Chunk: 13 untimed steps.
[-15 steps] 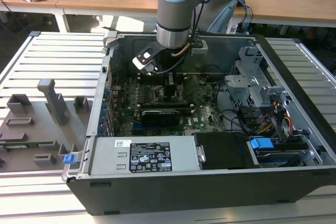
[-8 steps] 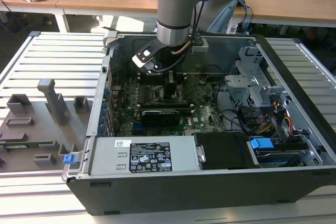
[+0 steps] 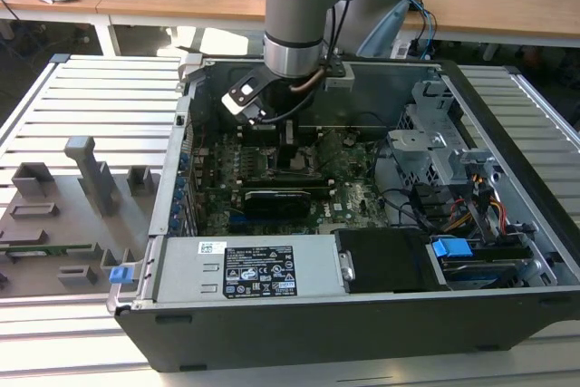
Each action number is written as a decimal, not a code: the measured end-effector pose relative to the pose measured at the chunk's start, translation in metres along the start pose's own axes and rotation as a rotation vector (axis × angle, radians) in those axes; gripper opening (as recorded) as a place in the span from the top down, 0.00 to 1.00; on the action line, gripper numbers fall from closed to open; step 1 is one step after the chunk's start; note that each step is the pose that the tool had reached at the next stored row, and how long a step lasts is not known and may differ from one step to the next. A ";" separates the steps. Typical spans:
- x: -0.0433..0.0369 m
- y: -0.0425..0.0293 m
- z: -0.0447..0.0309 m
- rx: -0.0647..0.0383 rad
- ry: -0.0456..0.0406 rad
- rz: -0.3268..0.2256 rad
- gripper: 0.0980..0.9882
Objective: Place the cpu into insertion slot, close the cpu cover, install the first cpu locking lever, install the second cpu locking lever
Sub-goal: 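Place the cpu into insertion slot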
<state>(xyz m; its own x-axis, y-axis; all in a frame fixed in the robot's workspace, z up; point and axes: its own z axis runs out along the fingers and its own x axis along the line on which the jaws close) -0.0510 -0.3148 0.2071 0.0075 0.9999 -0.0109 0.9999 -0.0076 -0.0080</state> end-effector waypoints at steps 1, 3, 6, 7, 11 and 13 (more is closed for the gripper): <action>-0.0002 -0.0017 0.0002 0.000 0.0023 -0.001 0.73; -0.0002 -0.0024 0.0004 0.000 0.0031 -0.016 0.79; -0.0003 -0.0024 0.0007 -0.001 0.0026 -0.073 0.93; -0.0003 -0.0025 0.0008 -0.001 0.0025 -0.091 0.99; -0.0002 0.0026 0.0012 0.000 0.0026 -0.107 0.99; -0.0001 0.0108 0.0012 0.004 0.0027 -0.107 0.99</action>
<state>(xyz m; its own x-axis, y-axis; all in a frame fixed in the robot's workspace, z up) -0.0402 -0.3150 0.2058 -0.0993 0.9950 -0.0071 0.9950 0.0992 -0.0132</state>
